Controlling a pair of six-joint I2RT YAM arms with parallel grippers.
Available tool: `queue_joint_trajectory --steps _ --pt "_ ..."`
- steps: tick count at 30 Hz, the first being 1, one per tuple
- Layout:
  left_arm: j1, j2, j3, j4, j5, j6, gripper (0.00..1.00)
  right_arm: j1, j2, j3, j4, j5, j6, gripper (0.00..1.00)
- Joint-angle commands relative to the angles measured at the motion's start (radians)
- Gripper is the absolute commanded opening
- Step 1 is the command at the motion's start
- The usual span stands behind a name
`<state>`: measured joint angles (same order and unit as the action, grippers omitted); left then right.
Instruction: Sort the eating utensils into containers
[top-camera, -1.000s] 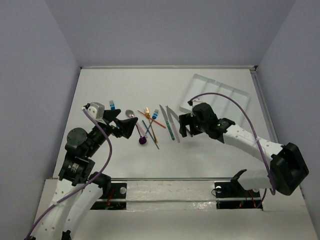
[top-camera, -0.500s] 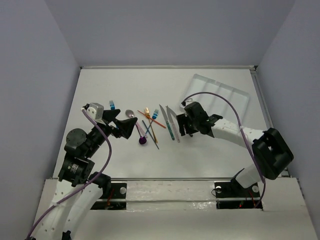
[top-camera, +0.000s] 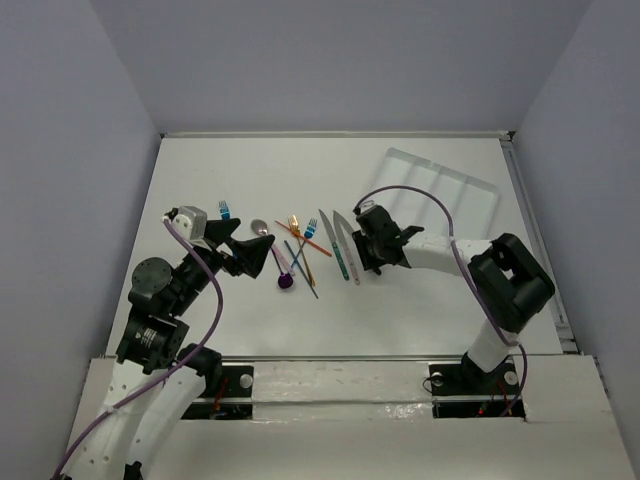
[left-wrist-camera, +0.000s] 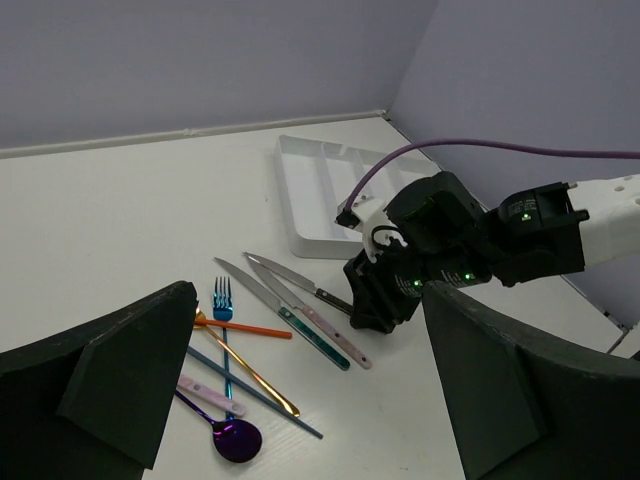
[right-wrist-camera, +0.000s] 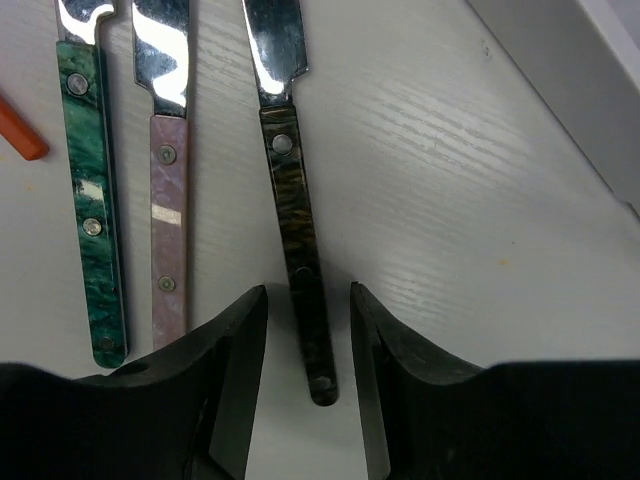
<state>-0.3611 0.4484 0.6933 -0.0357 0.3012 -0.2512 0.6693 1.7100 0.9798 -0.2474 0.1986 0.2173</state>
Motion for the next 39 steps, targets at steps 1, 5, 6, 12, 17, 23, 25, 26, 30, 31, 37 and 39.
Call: queue_joint_trajectory --steps 1,5,6,12,17,23,25,26,30,31,37,39 --pt "-0.006 -0.005 0.006 0.037 -0.002 0.013 0.99 0.001 0.016 0.03 0.08 0.038 -0.015 0.44" --pt "-0.006 -0.004 0.006 0.037 -0.002 0.015 0.99 0.001 0.033 0.019 0.094 0.006 -0.022 0.43" --pt "-0.006 -0.005 0.006 0.037 -0.002 0.015 0.99 0.001 0.036 0.017 0.094 0.005 -0.022 0.42" --pt "-0.006 -0.007 0.006 0.037 0.001 0.015 0.99 0.001 0.028 0.017 0.102 0.007 -0.022 0.27" --pt "-0.015 -0.007 0.006 0.037 0.001 0.015 0.99 0.001 0.007 0.026 0.091 0.013 -0.016 0.02" --pt "-0.015 -0.011 0.006 0.037 -0.001 0.015 0.99 0.001 -0.13 0.005 0.137 -0.001 0.016 0.0" --pt "-0.015 -0.013 0.006 0.037 -0.001 0.013 0.99 0.001 -0.188 0.005 0.166 -0.045 0.03 0.0" --pt "-0.015 -0.013 0.006 0.037 -0.002 0.013 0.99 0.001 -0.2 0.005 0.178 -0.056 0.036 0.0" --pt "-0.015 -0.019 0.005 0.037 -0.002 0.012 0.99 -0.022 -0.217 0.061 0.215 0.037 0.126 0.0" --pt "-0.015 -0.02 0.005 0.037 -0.001 0.012 0.99 -0.031 -0.21 0.078 0.215 0.067 0.151 0.0" --pt "-0.015 -0.028 0.003 0.037 -0.002 0.012 0.99 -0.122 -0.129 0.178 0.272 0.24 0.368 0.0" --pt "-0.015 -0.031 0.003 0.037 -0.002 0.01 0.99 -0.161 -0.092 0.201 0.298 0.275 0.44 0.0"
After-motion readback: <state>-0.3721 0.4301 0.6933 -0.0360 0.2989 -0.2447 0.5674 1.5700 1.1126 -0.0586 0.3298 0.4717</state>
